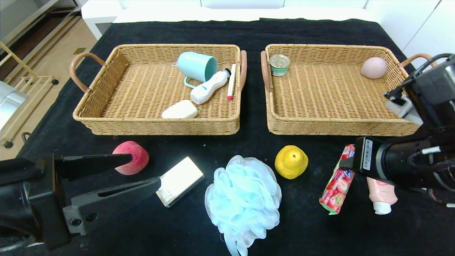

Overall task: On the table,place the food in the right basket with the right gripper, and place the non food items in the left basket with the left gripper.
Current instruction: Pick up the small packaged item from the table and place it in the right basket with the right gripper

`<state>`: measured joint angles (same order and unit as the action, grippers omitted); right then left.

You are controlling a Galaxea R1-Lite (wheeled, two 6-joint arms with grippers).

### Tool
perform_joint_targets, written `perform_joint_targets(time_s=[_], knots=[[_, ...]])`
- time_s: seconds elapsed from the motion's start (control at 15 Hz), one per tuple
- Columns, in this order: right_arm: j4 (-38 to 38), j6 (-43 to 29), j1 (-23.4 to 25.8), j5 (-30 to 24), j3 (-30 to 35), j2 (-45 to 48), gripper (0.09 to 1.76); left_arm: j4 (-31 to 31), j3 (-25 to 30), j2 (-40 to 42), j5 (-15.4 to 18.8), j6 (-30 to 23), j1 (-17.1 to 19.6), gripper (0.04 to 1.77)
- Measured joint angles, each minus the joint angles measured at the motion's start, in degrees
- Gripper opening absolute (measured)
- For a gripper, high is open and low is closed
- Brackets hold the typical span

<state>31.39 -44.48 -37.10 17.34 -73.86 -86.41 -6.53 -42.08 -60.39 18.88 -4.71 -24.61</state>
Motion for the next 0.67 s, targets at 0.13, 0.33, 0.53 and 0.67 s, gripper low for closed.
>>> perform_joint_targets(time_s=[0.13, 0.33, 0.53, 0.67], knots=[[-0.06, 3.45, 1.88, -0.02, -3.32, 0.17, 0.42, 0.01, 0.00, 0.04, 0.00, 0.00, 0.00, 1.72], [-3.43, 6.78, 4.88, 3.83, -8.00, -0.74, 0.42, 0.15, 0.00, 0.09, 0.00, 0.00, -0.02, 1.72], [-4.11, 8.30, 5.84, 4.94, -11.72, -1.62, 0.42, 0.10, 0.11, 0.11, 0.00, 0.00, -0.13, 1.72], [-4.24, 9.92, 6.29, 4.85, -14.18, -2.38, 0.42, 0.04, 0.13, 0.09, 0.00, 0.00, -0.18, 1.72]])
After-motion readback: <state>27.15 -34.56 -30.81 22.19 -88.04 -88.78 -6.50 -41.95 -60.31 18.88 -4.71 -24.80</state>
